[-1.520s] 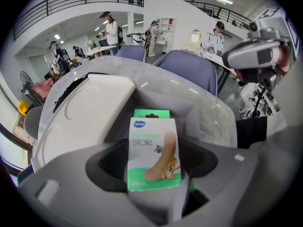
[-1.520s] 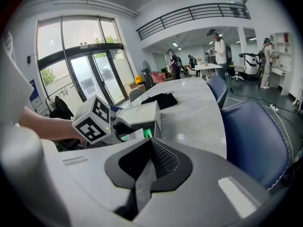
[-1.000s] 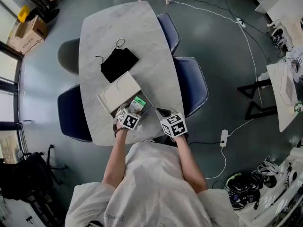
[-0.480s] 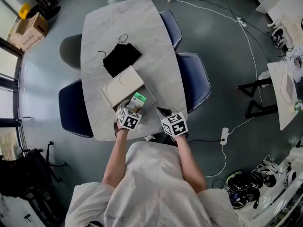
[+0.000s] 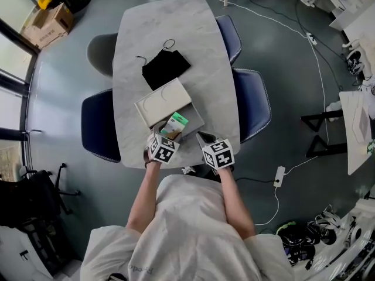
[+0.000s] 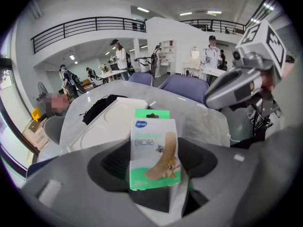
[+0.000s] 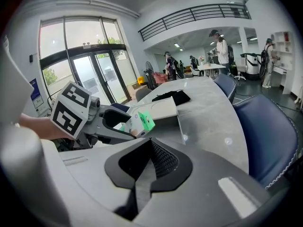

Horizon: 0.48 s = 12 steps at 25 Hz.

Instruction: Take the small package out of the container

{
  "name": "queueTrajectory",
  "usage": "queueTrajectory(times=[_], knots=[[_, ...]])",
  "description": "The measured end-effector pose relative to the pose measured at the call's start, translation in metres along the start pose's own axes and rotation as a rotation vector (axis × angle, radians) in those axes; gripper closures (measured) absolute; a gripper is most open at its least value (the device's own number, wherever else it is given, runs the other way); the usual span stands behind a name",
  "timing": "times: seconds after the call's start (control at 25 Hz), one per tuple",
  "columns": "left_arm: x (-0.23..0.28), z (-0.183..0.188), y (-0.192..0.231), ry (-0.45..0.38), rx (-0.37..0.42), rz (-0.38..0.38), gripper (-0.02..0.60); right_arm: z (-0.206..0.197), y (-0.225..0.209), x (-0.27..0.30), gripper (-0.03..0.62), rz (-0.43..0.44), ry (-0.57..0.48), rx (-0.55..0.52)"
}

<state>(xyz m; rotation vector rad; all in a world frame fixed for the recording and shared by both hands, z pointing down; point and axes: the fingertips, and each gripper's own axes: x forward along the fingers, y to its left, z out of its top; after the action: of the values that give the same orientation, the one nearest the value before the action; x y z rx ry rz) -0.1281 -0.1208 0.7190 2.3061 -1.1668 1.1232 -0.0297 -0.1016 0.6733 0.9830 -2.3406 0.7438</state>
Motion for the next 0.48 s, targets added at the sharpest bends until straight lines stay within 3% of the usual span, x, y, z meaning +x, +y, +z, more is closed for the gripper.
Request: queueTrajectory(times=[0.48], knots=[[-0.041,0.024,0.019,-0.154,-0.095,0.015,0.222,0.020,0.010,0.012,0.591,-0.031,-0.105,-0.005]])
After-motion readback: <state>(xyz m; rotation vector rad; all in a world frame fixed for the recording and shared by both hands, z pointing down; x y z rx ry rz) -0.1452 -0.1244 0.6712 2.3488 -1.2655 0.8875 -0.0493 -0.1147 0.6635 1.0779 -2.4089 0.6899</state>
